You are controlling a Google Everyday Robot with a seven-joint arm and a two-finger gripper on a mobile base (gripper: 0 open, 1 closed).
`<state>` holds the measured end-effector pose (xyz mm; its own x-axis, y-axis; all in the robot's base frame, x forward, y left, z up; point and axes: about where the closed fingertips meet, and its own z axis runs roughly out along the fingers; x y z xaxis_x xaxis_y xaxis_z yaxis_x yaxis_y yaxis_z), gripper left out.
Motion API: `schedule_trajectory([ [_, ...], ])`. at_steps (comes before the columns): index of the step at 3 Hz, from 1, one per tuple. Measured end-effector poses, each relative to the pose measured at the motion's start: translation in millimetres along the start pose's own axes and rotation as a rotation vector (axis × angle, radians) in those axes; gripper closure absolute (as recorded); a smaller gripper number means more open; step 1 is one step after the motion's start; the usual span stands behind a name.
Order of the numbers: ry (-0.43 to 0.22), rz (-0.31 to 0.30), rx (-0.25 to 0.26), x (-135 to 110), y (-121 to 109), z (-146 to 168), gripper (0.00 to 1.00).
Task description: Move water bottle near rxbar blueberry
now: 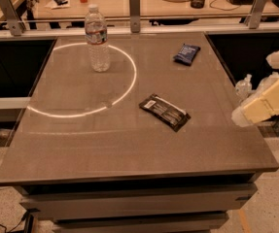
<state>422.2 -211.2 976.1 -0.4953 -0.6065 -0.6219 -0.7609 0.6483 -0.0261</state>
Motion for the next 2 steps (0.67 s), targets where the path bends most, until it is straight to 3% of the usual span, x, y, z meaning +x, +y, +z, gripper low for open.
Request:
schedule_trajectory([
  [2,-0.292,0.085,0.090,2.0,37.0,14.1,0.00],
])
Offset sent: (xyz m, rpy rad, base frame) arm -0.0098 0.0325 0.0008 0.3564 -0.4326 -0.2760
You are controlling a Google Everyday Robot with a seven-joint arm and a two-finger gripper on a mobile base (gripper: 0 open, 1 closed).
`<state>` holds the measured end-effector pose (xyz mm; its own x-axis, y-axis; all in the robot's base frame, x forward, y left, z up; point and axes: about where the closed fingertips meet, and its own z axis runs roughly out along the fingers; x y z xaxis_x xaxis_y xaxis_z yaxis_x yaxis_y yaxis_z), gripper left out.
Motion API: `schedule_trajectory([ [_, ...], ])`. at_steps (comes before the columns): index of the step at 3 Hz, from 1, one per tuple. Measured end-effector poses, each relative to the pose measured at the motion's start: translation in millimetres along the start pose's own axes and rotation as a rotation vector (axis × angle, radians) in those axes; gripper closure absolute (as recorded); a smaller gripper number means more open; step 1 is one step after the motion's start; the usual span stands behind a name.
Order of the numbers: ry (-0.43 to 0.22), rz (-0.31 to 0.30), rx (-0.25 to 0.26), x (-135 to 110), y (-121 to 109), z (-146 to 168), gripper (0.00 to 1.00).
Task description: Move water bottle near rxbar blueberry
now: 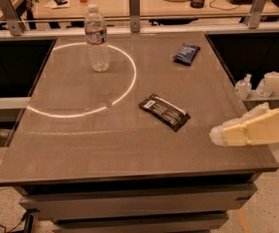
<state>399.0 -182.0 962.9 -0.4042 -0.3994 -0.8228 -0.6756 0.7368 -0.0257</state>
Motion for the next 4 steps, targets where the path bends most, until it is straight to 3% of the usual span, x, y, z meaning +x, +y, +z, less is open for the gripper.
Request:
schedule_trajectory([
  [2,-0.189,0.117,0.149,0.8,-9.1,29.3,0.00],
  [3,-0.261,0.117,0.161,-4.2,-6.6,47.6,0.00],
  [4,-0.260,0.117,0.161,-4.1,-6.6,47.6,0.00],
])
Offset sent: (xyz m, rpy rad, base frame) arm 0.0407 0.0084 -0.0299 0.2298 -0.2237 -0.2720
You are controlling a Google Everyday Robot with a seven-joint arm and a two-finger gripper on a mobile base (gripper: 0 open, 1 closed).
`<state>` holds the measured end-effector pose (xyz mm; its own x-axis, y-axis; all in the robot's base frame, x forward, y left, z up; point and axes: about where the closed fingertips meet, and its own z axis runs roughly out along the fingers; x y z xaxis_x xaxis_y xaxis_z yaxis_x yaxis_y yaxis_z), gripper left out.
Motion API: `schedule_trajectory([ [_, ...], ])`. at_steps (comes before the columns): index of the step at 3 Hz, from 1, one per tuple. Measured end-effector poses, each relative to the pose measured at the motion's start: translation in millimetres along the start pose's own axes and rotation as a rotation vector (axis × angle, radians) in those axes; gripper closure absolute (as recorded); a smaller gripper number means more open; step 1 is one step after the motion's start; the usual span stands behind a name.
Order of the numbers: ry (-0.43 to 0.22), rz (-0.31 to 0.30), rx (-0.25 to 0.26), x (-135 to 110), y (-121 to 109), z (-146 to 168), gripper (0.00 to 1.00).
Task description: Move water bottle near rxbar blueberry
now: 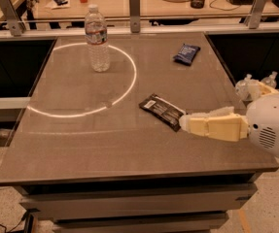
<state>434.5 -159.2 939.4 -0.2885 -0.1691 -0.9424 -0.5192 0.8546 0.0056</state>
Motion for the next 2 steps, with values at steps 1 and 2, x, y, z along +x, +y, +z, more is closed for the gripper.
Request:
schedule_trajectory([
  [1,-0.017,0.040,0.004,-0.2,12.4,17.0,0.00],
  [2,-0.053,0.052,-0.034,-6.8,30.0,40.3,0.00],
])
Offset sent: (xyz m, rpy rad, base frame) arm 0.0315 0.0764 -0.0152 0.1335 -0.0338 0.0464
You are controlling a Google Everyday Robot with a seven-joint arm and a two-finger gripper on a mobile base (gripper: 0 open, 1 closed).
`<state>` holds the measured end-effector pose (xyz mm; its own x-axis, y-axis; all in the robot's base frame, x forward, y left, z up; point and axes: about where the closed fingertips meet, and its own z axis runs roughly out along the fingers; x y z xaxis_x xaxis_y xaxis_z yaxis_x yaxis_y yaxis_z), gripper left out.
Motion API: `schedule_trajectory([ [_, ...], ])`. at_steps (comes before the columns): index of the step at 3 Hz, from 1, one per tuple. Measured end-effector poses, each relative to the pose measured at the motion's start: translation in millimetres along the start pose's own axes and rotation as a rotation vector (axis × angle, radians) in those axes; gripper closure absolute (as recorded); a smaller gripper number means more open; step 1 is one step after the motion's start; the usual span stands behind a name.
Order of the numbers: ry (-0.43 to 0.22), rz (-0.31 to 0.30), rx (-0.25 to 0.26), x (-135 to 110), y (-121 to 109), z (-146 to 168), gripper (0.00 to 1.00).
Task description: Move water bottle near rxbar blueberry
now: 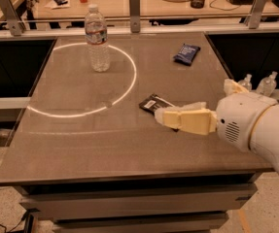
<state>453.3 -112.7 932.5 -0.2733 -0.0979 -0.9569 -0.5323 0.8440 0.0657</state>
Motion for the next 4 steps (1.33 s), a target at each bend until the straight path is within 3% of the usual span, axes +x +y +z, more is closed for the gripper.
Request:
schedule_trajectory([
  [2,-0.050,0.003,-0.059,4.3,29.8,66.8,0.00],
  [4,-0.090,-0.016,-0.011,-9.4,53.6,128.2,0.00],
])
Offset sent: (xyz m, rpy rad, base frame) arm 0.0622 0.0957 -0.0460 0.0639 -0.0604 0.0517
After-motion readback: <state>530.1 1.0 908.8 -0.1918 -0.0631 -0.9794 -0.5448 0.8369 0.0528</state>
